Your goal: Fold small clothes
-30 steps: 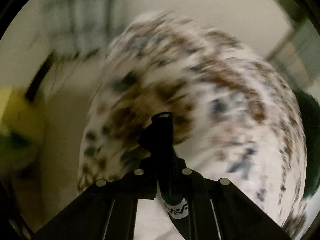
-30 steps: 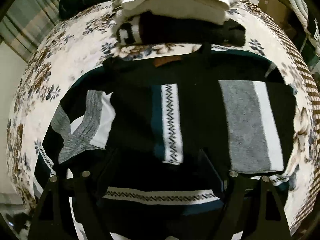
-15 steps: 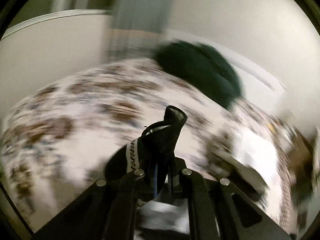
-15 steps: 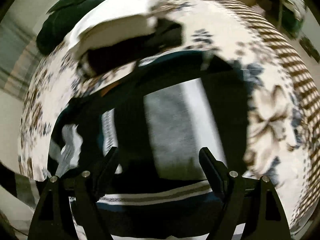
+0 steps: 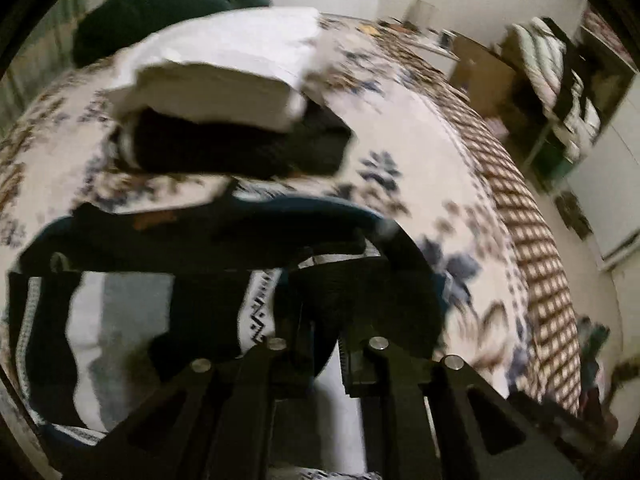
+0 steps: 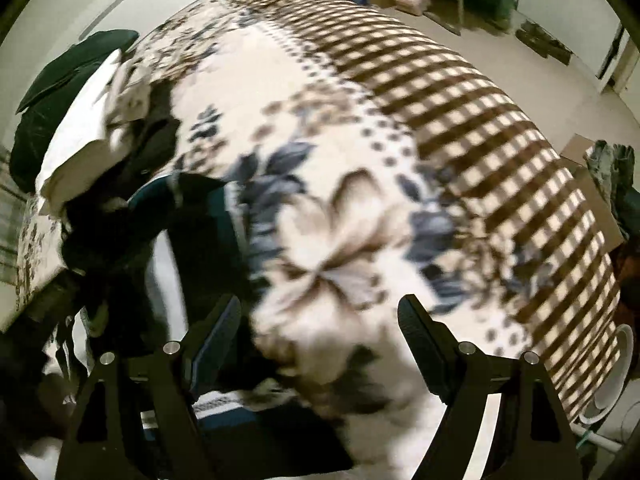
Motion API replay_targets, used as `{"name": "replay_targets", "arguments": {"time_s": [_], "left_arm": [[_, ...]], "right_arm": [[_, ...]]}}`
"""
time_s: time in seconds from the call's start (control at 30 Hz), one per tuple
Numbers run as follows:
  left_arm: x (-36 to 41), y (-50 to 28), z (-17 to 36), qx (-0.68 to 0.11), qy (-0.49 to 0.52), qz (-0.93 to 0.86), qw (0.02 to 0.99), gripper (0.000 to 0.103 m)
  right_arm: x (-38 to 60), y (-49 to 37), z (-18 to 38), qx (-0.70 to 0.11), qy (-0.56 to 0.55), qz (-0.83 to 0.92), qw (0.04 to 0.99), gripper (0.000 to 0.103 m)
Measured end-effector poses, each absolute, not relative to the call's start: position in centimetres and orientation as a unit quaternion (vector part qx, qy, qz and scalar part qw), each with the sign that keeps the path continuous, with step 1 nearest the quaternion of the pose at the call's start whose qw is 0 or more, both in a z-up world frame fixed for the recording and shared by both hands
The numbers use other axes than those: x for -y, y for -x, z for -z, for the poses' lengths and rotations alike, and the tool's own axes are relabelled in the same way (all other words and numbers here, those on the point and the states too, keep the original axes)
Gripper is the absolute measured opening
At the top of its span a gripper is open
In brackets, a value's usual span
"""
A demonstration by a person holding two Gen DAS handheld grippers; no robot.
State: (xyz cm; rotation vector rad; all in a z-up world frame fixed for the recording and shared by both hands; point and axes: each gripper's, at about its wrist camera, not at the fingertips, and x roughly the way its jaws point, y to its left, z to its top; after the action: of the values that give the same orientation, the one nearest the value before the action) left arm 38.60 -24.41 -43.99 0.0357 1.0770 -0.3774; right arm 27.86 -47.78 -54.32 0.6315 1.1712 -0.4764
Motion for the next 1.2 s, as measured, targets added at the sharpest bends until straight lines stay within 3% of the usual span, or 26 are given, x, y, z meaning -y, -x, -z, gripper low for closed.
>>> {"name": "replay_targets", "arguments": {"time_s": [0.03,0.1,0.13,0.4,0.63,0.67,0.7,0.73,0.8,1.0,1.2], "left_arm": [[24.4,-38.3,43.9,-0.508,-0.022,0.18,0.842,0.032],[23.0,-38.2,43.1,-0.506,-0.011,0.186,0.842,0.088],[21.5,-38.3,42.4,-0.504,0.0,0.179,0.845,0.093],[4.9,-37.5,39.9,-0.494,0.024,0.021,0.869,0.093],[-6.1,-37.5,44.7,-0.532,0.042,-0.124,0.836,0.093],[-6.7,-37.4,45.2,-0.536,0.047,-0.13,0.833,0.093],[-7.3,-37.3,45.7,-0.539,0.053,-0.136,0.83,0.093],[-7.7,-37.2,46.2,-0.542,0.057,-0.143,0.826,0.093],[-8.4,-37.3,46.6,-0.545,0.069,-0.147,0.823,0.093],[-9.2,-38.3,46.1,-0.533,0.082,-0.147,0.829,0.093],[-8.4,-41.8,46.7,-0.536,0.082,-0.123,0.831,0.093]], "right_arm": [[48.2,-27.6,54.4,-0.538,-0.296,0.216,0.759,0.083],[48.9,-27.1,54.3,-0.538,-0.306,0.209,0.757,0.083],[49.0,-27.0,54.2,-0.537,-0.313,0.201,0.757,0.083],[45.2,-31.5,52.6,-0.527,-0.365,0.09,0.762,0.083],[40.8,-40.0,56.7,-0.579,-0.301,0.074,0.754,0.081],[40.0,-41.2,58.0,-0.599,-0.286,0.076,0.744,0.077],[39.7,-41.7,58.7,-0.609,-0.275,0.077,0.74,0.058],[39.4,-42.0,59.2,-0.619,-0.263,0.081,0.736,0.031],[38.6,-42.0,58.9,-0.615,-0.237,0.091,0.746,0.005],[38.4,-40.1,53.9,-0.568,-0.199,0.124,0.789,0.003],[43.2,-38.6,55.0,-0.579,-0.231,0.165,0.765,0.003]]}}
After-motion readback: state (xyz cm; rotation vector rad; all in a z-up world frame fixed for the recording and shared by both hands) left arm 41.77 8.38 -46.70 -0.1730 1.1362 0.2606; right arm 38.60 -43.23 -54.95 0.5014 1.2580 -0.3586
